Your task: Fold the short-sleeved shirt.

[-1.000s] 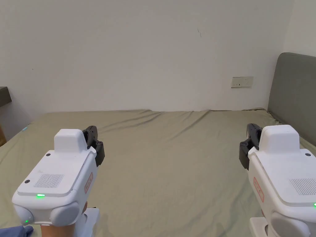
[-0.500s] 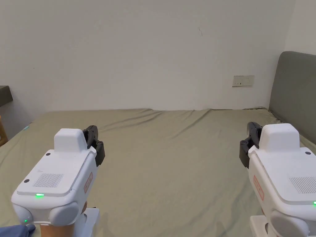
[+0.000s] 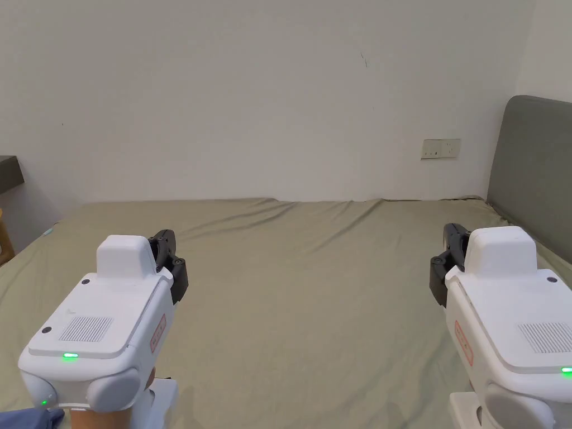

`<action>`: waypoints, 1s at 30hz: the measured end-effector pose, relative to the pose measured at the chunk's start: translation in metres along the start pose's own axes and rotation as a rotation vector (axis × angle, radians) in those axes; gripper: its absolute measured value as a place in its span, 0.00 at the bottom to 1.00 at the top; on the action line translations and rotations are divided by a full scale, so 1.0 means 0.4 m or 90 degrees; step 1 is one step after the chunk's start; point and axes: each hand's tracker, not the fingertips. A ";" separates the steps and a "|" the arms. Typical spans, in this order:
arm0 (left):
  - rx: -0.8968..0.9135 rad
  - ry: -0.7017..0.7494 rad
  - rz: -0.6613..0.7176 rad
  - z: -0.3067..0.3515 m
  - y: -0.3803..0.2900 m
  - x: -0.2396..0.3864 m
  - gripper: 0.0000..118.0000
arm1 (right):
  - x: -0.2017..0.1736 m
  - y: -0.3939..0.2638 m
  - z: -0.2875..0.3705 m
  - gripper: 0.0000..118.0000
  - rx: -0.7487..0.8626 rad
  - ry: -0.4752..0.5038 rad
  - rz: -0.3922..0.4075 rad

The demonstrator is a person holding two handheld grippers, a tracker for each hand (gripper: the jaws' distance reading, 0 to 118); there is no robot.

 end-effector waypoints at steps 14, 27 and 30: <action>0.004 -0.004 -0.012 0.027 0.013 0.011 0.00 | -0.001 -0.005 -0.002 0.01 -0.003 0.001 0.003; 0.007 0.000 -0.017 0.026 0.009 0.017 0.66 | -0.004 -0.013 0.000 0.30 -0.015 0.011 0.006; 0.005 0.000 -0.008 0.024 0.006 0.013 1.00 | -0.006 -0.013 0.005 0.80 -0.020 0.018 -0.005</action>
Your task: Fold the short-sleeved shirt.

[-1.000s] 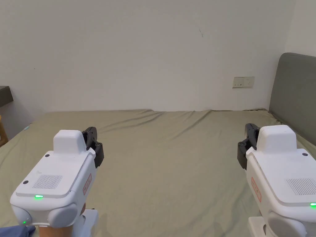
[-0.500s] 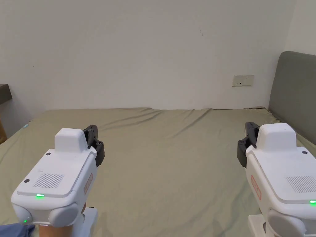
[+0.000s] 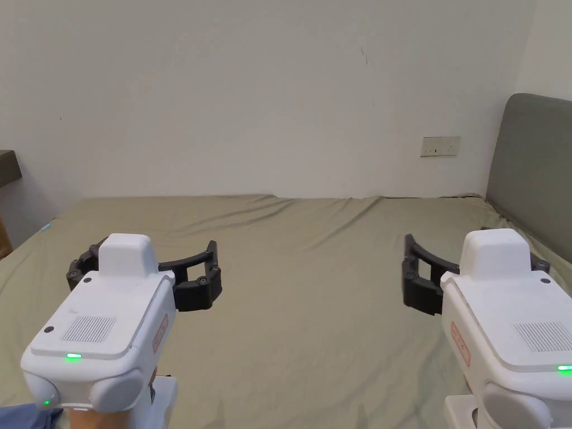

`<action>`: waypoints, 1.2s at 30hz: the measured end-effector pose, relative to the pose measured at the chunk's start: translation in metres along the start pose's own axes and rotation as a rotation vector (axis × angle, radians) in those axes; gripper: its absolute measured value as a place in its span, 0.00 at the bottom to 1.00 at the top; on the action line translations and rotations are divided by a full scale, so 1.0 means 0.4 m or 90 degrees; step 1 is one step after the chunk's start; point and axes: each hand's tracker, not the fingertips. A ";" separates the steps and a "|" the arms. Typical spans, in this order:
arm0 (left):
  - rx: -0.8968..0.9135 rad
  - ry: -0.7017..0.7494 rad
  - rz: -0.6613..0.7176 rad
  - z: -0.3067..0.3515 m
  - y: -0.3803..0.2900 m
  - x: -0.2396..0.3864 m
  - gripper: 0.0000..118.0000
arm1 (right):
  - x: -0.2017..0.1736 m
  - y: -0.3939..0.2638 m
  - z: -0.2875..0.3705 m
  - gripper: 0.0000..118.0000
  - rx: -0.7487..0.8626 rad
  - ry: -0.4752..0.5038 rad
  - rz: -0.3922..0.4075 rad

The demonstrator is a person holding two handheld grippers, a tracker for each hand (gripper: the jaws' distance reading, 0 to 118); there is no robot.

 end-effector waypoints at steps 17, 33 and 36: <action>0.015 0.005 -0.003 -0.009 0.006 0.011 1.00 | 0.011 -0.009 0.002 1.00 0.012 -0.029 -0.016; 0.009 0.003 0.000 -0.001 -0.001 0.016 1.00 | 0.013 0.001 -0.002 1.00 0.023 -0.028 -0.022; 0.005 0.001 0.007 0.000 -0.004 0.013 1.00 | 0.010 0.003 0.002 1.00 0.027 -0.027 -0.023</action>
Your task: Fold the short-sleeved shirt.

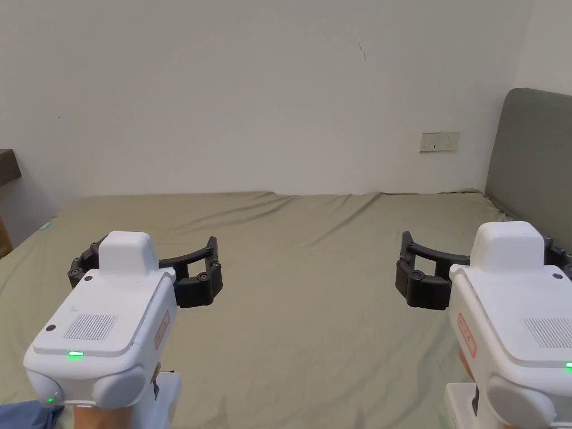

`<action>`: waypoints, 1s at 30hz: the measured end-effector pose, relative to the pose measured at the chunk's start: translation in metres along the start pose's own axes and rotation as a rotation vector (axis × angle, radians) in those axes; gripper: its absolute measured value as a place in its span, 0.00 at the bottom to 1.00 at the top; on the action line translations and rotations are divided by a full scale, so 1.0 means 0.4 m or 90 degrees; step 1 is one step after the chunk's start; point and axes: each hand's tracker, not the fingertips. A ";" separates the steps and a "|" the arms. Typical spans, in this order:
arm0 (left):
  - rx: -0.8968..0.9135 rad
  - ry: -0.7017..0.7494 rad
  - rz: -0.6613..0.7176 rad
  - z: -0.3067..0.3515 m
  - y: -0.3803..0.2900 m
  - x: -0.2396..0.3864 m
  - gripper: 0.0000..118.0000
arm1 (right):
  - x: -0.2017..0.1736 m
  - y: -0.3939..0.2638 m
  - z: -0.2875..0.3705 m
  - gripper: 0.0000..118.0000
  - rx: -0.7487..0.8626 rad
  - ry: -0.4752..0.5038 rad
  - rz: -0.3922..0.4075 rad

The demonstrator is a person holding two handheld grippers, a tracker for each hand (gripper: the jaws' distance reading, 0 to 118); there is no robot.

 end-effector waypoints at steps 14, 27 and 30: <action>0.002 0.011 -0.009 0.014 0.002 -0.009 1.00 | -0.015 -0.002 -0.007 1.00 0.001 0.011 0.004; 0.002 0.013 -0.014 0.017 0.005 -0.011 1.00 | -0.011 -0.003 -0.008 1.00 0.003 0.007 0.004; 0.005 0.013 -0.016 0.018 0.007 -0.010 1.00 | -0.011 -0.002 -0.007 1.00 0.003 0.007 0.002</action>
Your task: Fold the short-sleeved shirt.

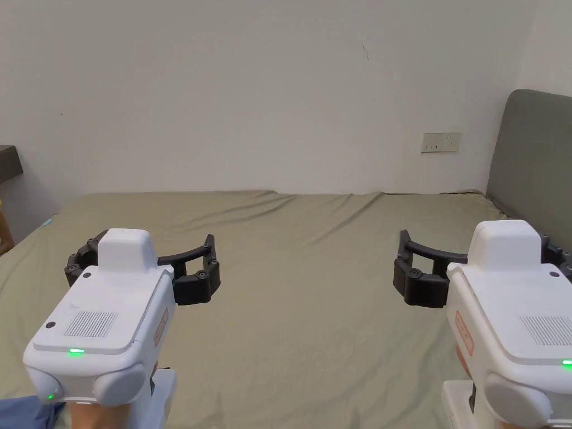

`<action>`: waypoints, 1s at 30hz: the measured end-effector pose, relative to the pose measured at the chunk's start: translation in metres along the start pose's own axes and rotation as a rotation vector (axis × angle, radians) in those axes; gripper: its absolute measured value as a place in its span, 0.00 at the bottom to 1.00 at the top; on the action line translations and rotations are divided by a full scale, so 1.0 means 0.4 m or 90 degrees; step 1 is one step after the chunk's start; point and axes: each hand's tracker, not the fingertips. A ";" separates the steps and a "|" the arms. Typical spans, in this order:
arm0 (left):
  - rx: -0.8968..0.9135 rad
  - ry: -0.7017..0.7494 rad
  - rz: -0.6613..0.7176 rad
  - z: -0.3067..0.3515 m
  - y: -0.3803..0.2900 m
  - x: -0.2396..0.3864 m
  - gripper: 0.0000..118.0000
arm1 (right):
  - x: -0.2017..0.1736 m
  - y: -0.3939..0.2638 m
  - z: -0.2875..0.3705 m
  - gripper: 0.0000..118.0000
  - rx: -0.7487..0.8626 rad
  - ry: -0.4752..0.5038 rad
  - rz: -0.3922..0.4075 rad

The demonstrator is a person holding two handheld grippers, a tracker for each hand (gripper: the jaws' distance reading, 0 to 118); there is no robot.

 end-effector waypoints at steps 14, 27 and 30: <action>-0.001 -0.003 -0.012 -0.001 -0.005 -0.002 1.00 | -0.002 -0.006 0.004 1.00 -0.010 -0.001 0.004; 0.003 -0.005 0.001 0.005 0.001 -0.016 1.00 | 0.006 0.007 -0.057 1.00 -0.401 -0.063 -0.190; 0.004 -0.004 0.002 0.004 0.000 -0.019 1.00 | 0.010 0.007 -0.060 1.00 -0.404 -0.036 -0.201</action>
